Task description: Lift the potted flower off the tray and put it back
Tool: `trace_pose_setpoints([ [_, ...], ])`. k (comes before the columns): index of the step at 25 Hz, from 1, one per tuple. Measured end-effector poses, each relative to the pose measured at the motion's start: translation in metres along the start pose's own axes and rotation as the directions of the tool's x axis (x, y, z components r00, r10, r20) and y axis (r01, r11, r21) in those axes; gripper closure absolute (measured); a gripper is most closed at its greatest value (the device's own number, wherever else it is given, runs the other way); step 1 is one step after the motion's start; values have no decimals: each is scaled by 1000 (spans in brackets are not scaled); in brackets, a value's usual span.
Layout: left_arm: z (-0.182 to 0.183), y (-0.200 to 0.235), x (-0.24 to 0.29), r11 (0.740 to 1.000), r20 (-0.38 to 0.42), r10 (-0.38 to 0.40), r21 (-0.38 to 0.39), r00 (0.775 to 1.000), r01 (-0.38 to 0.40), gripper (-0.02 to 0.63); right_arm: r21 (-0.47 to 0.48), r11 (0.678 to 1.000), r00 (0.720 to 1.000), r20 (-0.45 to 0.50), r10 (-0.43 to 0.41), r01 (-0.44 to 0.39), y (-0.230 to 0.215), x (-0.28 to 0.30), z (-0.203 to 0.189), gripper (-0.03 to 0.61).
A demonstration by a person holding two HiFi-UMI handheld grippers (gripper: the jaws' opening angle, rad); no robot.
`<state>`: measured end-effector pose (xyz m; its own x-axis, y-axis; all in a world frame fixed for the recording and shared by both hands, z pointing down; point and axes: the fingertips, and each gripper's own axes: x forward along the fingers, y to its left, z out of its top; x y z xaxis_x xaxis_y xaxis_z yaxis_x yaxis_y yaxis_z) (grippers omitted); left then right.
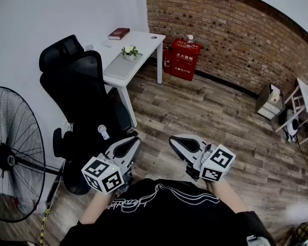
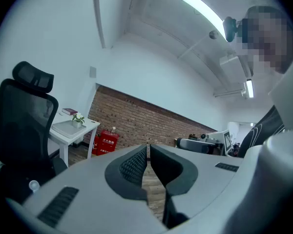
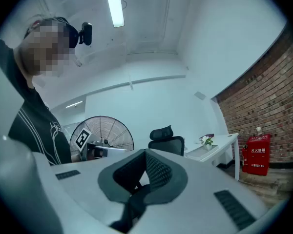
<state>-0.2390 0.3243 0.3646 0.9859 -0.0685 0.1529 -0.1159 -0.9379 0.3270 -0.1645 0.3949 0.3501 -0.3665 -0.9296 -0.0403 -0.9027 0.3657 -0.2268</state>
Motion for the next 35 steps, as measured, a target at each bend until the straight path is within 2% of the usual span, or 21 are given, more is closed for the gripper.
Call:
trace_pose_setpoints([
  [8, 2, 5, 10, 1000, -5, -4, 0, 1000, 4, 568, -1, 1000, 1000, 1, -26, 26, -9, -5, 0, 580],
  [15, 1, 22, 28, 1000, -14, -22, -10, 1000, 22, 568, 46, 997, 997, 31, -65, 63, -32, -1, -2, 580],
  [19, 3, 36, 44, 999, -14, -30, -18, 999, 30, 568, 43, 994, 995, 8, -98, 98, -52, 5, -9, 579],
  [23, 6, 58, 60, 999, -17, -31, -28, 999, 31, 568, 34, 993, 993, -4, -115, 115, -77, 20, -10, 472],
  [30, 28, 119, 98, 999, -16, -2, -50, 1000, 1, 568, 21, 991, 991, -36, -128, 129, -142, 69, -3, 332],
  [35, 48, 184, 136, 997, -35, 5, -73, 999, -7, 568, 37, 987, 987, -46, -152, 154, -204, 121, 2, 290],
])
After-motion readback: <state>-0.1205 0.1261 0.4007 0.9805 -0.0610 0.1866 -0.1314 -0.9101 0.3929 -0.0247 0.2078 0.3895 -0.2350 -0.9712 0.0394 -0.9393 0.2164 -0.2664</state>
